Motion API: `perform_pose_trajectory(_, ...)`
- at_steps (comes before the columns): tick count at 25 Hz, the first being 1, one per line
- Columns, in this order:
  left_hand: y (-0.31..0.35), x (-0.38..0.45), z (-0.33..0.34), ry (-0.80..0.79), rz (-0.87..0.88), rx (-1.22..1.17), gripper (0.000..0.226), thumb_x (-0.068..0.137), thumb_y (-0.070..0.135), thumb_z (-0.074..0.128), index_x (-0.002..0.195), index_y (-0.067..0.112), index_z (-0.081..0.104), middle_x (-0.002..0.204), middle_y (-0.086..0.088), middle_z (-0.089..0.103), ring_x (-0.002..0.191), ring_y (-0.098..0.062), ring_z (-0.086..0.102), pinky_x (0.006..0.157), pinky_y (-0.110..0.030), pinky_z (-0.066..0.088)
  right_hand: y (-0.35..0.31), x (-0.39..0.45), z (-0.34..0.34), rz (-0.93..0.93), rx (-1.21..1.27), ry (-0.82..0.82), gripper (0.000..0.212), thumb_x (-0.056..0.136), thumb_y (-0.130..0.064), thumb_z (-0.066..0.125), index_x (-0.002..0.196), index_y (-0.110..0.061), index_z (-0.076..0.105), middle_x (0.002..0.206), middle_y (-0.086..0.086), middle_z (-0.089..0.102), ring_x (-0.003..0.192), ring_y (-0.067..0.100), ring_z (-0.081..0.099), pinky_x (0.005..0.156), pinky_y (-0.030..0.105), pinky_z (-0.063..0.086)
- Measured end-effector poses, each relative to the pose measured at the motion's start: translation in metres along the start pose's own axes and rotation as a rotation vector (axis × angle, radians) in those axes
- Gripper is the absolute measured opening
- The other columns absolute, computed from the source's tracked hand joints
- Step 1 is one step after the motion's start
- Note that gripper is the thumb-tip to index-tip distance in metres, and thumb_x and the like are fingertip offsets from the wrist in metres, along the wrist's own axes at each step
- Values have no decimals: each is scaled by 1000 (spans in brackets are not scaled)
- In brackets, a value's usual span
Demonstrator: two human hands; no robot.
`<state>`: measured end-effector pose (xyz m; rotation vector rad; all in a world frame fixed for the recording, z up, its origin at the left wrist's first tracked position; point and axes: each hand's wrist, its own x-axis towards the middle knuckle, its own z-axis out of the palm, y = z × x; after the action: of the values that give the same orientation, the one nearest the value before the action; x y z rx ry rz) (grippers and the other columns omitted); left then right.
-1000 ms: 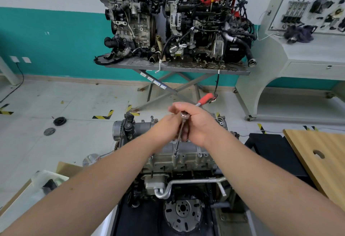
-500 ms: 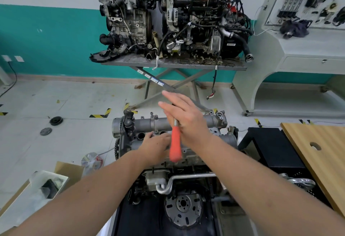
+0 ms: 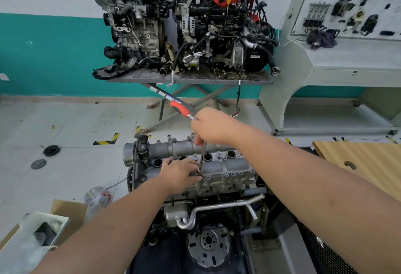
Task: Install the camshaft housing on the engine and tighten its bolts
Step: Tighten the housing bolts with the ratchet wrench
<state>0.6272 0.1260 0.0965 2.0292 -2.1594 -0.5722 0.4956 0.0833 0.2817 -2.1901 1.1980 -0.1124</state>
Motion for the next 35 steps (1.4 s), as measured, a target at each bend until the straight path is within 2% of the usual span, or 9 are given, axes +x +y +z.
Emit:
perform_pose_trajectory(4,-2,1,0,-29,-1,-9,26,97,53,51,114,43,68,141,26,44,130,-8,43,117,-47,6,19,-6,23,173,1475,-17,11,100,-8,40,95,-13,48,74,1,73,84,19,74,97,38,39)
perform_pose_trajectory(7,-2,0,-1,-20,16,-5,26,98,52,50,115,43,68,140,26,45,131,-8,42,118,-48,5,28,-4,56,-7,1695,192,13,103,-18,48,92,-17,55,83,3,73,95,22,66,94,36,42)
perform_pose_trajectory(11,-1,-1,-2,-31,19,3,24,99,50,48,113,46,68,134,27,47,130,-9,43,119,-50,4,39,-10,83,-373,884,458,33,101,-47,46,127,-38,63,133,-14,63,124,-3,54,99,14,45)
perform_pose_trajectory(15,-1,-3,-5,-8,23,38,29,98,45,51,119,34,67,122,20,57,126,-16,48,117,-50,16,48,1,73,-765,-43,820,28,93,-9,64,121,-7,71,135,12,63,124,31,58,102,44,49)
perform_pose_trajectory(22,-3,1,-1,-54,-14,56,29,99,54,45,121,47,63,139,22,51,137,-16,36,117,-48,8,15,-11,36,-507,-865,391,62,100,-56,23,150,-20,32,109,8,59,96,29,57,77,42,43)
perform_pose_trajectory(24,-3,2,-1,-64,0,64,29,100,55,43,120,50,64,142,26,46,135,-13,39,117,-48,8,3,-5,24,-403,-857,277,39,105,-43,24,129,-20,43,97,4,57,84,29,56,61,35,38)
perform_pose_trajectory(28,-4,2,-1,-72,16,69,30,100,55,43,120,49,64,143,29,41,131,-12,42,117,-50,8,-3,5,13,52,405,-49,17,103,-15,41,93,-7,52,76,9,72,73,27,71,57,25,48)
perform_pose_trajectory(31,-6,2,0,-64,33,59,29,99,55,44,117,47,66,138,27,45,129,-12,44,116,-51,10,12,-2,31,193,1449,45,13,101,-10,45,89,-13,50,77,3,71,73,17,73,66,27,44)
perform_pose_trajectory(35,-6,4,1,-38,36,33,27,98,54,47,108,43,70,128,27,49,123,-14,48,114,-49,12,28,-1,66,-14,1500,317,12,102,-31,51,98,-25,61,95,-5,72,90,11,66,78,28,48)
